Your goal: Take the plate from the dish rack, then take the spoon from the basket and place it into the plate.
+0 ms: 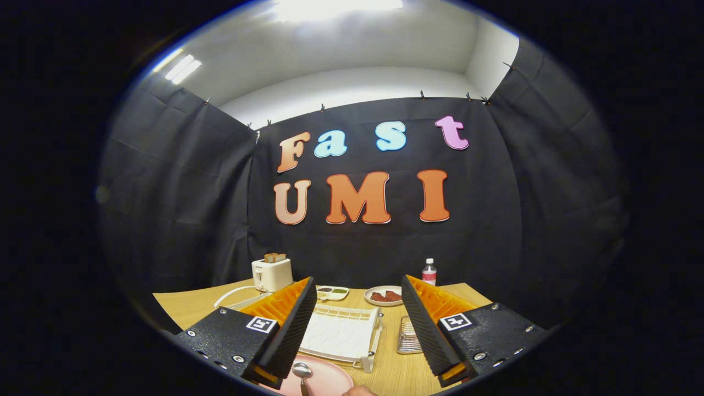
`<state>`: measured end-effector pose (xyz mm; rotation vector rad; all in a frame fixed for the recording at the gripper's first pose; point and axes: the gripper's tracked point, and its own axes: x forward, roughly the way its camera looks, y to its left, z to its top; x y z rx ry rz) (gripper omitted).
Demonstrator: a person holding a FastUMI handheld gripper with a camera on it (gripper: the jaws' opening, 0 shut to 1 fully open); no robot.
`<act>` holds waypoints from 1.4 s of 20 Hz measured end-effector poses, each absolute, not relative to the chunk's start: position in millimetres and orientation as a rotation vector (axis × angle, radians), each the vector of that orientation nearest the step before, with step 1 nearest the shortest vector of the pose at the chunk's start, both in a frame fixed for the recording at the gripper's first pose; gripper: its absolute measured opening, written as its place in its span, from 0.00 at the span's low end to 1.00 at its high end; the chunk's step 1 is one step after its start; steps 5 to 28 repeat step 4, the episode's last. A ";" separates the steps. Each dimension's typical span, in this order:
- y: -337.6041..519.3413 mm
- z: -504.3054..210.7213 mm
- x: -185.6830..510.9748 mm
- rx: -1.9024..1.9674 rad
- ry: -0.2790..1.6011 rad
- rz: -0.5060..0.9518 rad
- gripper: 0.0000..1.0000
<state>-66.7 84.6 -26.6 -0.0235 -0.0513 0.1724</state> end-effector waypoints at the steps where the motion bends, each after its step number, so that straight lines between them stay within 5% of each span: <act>1: 82.2 -25.4 -66.3 -0.034 -0.059 0.159 0.92; 28: 81.0 -24.8 -62.3 -0.033 -0.068 0.133 0.92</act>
